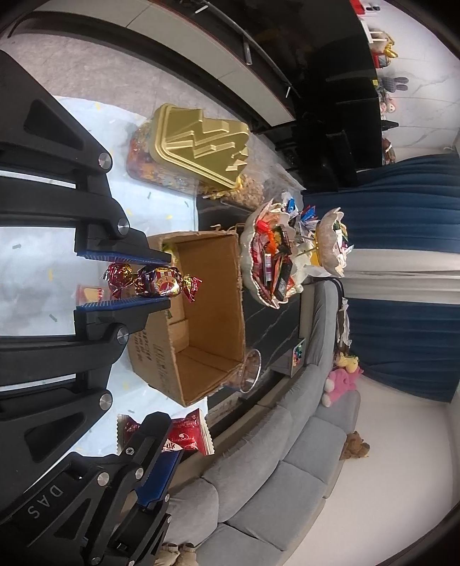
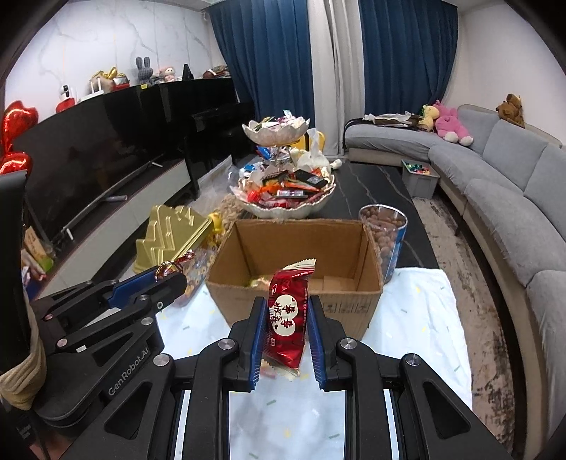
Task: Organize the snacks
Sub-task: 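Lift the red twisted candy and red packet over the cardboard box, then open both tools to drop the candy and packet into the box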
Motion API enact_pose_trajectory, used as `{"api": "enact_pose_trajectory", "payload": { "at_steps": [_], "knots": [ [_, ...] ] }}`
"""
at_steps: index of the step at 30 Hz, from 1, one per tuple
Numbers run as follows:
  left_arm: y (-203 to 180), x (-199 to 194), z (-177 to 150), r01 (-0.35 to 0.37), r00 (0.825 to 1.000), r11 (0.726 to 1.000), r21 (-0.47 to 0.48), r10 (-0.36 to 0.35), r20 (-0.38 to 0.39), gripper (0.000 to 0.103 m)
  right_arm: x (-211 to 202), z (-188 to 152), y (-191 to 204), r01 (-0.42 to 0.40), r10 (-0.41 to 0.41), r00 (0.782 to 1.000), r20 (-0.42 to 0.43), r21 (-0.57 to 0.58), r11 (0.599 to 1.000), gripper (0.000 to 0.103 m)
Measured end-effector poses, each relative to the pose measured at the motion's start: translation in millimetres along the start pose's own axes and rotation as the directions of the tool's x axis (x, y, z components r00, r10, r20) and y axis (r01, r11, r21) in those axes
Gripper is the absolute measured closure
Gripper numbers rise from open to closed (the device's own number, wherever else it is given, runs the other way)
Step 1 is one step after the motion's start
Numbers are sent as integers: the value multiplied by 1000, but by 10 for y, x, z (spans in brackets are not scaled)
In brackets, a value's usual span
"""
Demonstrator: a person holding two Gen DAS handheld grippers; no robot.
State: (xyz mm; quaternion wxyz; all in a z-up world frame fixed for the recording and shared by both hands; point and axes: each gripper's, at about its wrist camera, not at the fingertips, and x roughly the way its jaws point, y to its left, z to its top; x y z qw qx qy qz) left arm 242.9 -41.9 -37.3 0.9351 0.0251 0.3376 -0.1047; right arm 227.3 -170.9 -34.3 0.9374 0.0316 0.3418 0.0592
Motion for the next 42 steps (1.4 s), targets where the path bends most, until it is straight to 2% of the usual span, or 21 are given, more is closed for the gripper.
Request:
{"api": "enact_pose_trajectory", "payload": {
  "at_steps": [19,32,42],
  "knots": [
    [22,464,459,-1,1000,1000,-3,1,4,84,336,385,-182,29,-29,999,21,14,999,79],
    [35,859,536,-9,1000,1000,-3,9,-27,84,709,525,-296,41,-41,999,-5,25,999,79],
    [94,1183,572,-20,998,1000,-14,19,-56,84,987,555,-320,86,-86,996,-3,0,996,79]
  ]
}}
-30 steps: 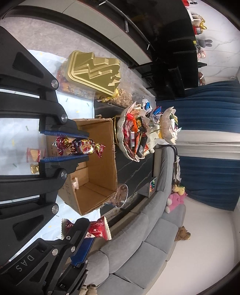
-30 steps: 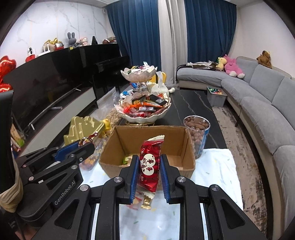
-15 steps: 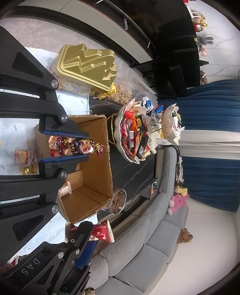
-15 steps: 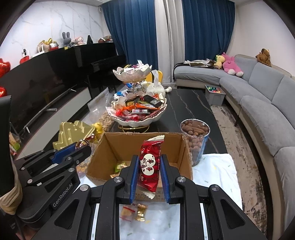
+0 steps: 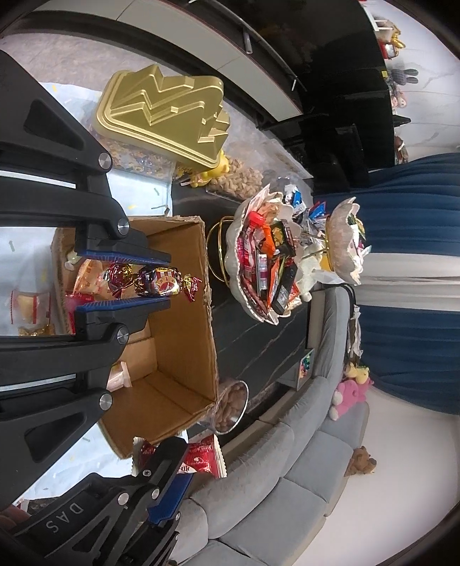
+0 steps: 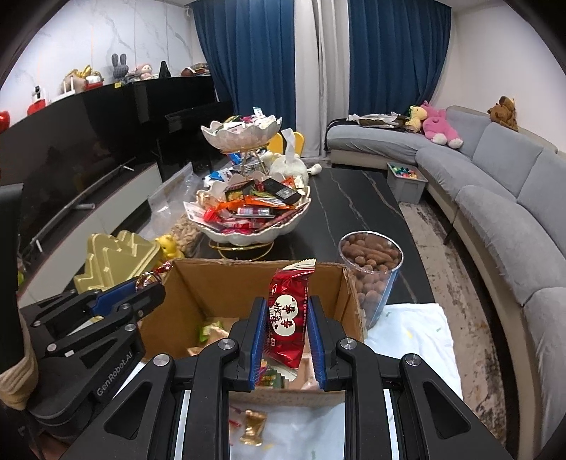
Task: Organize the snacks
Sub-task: 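Open both tools to drop the candy and packet into the box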
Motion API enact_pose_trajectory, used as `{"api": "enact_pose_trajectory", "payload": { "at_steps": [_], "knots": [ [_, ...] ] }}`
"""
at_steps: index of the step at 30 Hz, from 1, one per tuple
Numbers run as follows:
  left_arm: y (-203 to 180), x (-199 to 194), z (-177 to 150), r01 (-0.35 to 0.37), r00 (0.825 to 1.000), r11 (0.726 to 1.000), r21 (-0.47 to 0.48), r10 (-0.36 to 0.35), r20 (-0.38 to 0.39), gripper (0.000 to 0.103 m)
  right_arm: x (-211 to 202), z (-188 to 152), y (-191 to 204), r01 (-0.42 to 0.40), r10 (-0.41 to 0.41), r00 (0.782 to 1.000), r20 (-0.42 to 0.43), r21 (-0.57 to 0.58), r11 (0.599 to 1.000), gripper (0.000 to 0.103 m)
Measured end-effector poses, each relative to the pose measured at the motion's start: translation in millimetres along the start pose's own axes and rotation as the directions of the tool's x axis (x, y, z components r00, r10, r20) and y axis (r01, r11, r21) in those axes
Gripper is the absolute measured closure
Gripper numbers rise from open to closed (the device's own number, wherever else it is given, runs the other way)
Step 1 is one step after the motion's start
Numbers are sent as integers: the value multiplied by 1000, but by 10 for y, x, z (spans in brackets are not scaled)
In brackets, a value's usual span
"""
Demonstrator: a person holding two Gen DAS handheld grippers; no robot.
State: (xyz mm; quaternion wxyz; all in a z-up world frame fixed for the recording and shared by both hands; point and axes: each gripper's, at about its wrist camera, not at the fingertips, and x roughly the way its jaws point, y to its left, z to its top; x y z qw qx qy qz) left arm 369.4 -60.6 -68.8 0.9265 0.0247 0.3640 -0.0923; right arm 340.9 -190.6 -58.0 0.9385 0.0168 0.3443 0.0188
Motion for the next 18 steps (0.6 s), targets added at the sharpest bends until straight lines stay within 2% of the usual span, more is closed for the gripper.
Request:
{"api": "enact_pose_trajectory", "payload": {
  "at_steps": [7,18],
  "knots": [
    [13,206,-33,-3,1000,1000,-4,3,-28,84,183,-8,-3,29,-29,1000,-9,-19,999,79],
    [7,398,-58,1,998,1000,-6,-1,-55,84,406,-12,-49,30,-31,999,-38,-8,1000,78]
  ]
}}
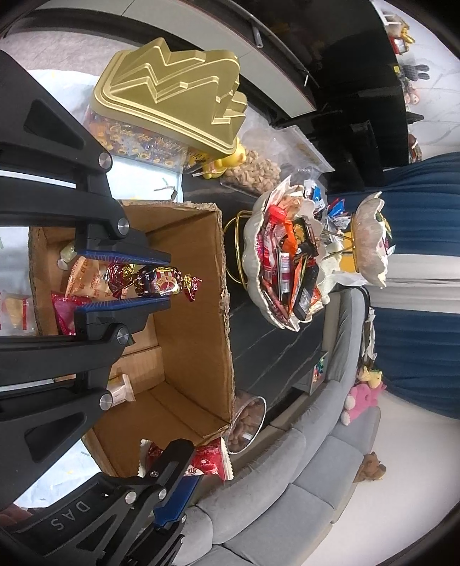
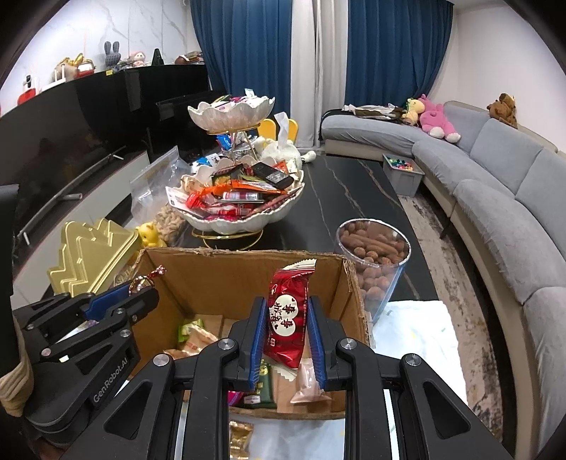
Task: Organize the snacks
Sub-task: 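Open both tools to drop the candy and packet into the box, then withdraw both open tools from the box toward the remaining two packets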
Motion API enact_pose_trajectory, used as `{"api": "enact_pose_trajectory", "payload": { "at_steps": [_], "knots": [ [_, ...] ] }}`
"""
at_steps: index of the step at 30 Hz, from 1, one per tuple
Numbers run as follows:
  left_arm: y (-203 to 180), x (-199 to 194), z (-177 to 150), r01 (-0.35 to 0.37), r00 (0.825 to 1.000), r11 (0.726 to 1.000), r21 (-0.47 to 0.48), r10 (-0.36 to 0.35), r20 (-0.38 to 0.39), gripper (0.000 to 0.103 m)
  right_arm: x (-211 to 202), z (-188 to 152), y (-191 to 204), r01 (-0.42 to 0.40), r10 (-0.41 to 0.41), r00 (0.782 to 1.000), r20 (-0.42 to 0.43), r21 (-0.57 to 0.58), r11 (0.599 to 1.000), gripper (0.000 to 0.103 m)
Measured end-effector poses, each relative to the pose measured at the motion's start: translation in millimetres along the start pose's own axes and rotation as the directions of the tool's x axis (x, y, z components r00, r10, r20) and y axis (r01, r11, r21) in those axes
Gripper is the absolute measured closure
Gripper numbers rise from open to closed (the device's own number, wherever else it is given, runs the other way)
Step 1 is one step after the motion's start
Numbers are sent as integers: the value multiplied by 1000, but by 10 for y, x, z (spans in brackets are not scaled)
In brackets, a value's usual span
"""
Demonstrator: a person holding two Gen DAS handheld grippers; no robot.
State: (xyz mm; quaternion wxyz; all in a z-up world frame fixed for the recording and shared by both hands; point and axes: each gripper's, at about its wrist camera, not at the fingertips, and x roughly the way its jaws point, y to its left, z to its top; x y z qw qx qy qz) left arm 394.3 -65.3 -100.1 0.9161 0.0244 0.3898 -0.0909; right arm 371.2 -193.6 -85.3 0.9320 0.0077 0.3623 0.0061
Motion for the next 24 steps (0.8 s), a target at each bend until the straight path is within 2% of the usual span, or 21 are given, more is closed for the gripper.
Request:
{"api": "enact_pose_trajectory", "payload": {
  "at_steps": [3,4,5,6,7,9,14,17,24],
  "knots": [
    [12,3,0,1,1000,1000,-1,-1,2,81,-23,20,-10,4,-4,1000,13,1,1000,77],
    [15,7,7,3,1000,1000,0,-3,2,74,-37,30,-13,5,-5,1000,18,-1,1000,76],
    [20,-2,9,-3,1000,1000,1,3,7,62,-58,41,-12,10,-10,1000,24,-3,1000,67],
    [22,-17,9,-12,1000,1000,3,12,13,56,-76,48,-11,11,-11,999,30,-3,1000,55],
    [23,-30,8,-16,1000,1000,4,16,19,47,-106,56,-12,13,-13,999,40,-2,1000,50],
    [24,-89,7,-19,999,1000,11,19,37,42,-175,67,-15,22,-22,998,63,-2,1000,33],
    [26,-227,33,-34,998,999,18,33,60,36,-331,107,11,30,-30,996,89,-2,1000,29],
    [46,-350,38,-40,996,999,9,40,78,31,-426,119,27,36,-36,994,104,3,999,23],
    [67,-620,-1,-56,993,998,12,55,107,28,-696,86,59,40,-40,990,134,1,999,23]
  ]
}}
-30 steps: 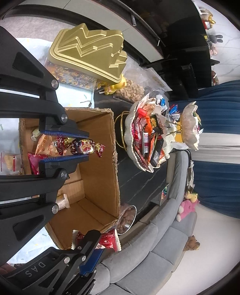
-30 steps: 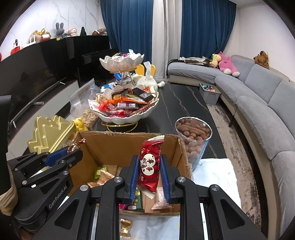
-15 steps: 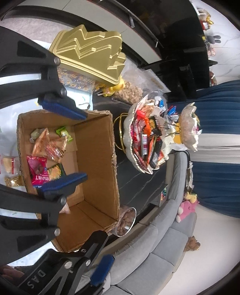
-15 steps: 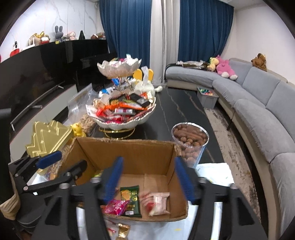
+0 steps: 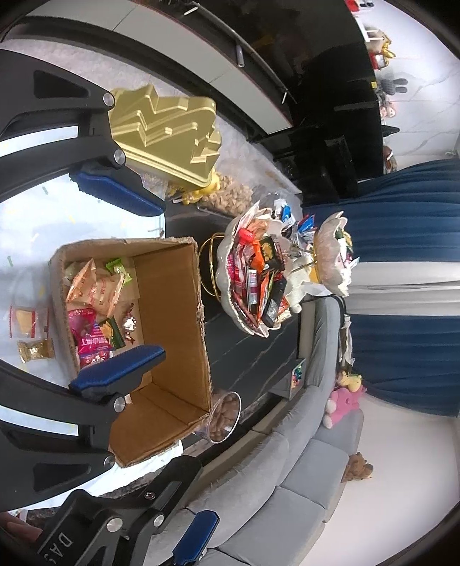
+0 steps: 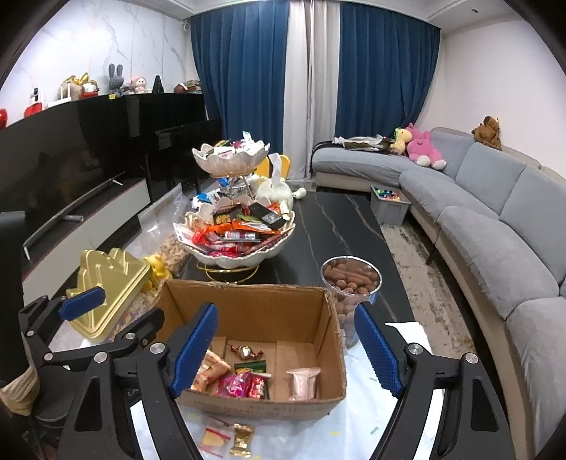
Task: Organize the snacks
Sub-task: 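Withdraw both open tools from the box toward the remaining two packets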
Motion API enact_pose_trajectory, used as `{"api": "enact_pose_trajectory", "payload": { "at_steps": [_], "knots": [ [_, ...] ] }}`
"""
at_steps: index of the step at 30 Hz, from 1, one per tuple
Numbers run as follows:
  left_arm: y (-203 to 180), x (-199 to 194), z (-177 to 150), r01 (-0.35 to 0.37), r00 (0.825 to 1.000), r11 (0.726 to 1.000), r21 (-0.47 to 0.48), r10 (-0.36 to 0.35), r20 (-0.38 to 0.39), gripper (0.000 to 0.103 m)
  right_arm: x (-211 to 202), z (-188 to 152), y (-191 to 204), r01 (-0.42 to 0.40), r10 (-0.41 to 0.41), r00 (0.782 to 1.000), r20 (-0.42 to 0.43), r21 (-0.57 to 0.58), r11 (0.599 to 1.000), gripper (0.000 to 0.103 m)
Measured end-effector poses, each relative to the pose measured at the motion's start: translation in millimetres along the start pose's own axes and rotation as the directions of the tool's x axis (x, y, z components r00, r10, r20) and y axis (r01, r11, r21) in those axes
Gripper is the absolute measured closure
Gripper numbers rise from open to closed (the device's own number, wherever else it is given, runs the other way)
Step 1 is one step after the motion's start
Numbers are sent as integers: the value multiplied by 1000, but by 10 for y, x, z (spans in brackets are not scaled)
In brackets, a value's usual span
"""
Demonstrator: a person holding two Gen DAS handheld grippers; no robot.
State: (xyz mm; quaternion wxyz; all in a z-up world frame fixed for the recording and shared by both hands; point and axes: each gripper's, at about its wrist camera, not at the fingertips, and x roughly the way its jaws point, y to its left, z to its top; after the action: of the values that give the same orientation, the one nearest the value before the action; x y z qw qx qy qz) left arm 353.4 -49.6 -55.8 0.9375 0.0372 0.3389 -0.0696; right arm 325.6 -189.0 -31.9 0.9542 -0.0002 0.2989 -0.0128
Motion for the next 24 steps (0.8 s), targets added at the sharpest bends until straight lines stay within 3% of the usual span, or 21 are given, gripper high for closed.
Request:
{"api": "enact_pose_trajectory", "payload": {
  "at_steps": [24],
  "knots": [
    [-36,-654,-240,-8,999,1000,13,7,52,28,-725,-212,12,14,-14,997,70,1,1000,23]
  ]
}}
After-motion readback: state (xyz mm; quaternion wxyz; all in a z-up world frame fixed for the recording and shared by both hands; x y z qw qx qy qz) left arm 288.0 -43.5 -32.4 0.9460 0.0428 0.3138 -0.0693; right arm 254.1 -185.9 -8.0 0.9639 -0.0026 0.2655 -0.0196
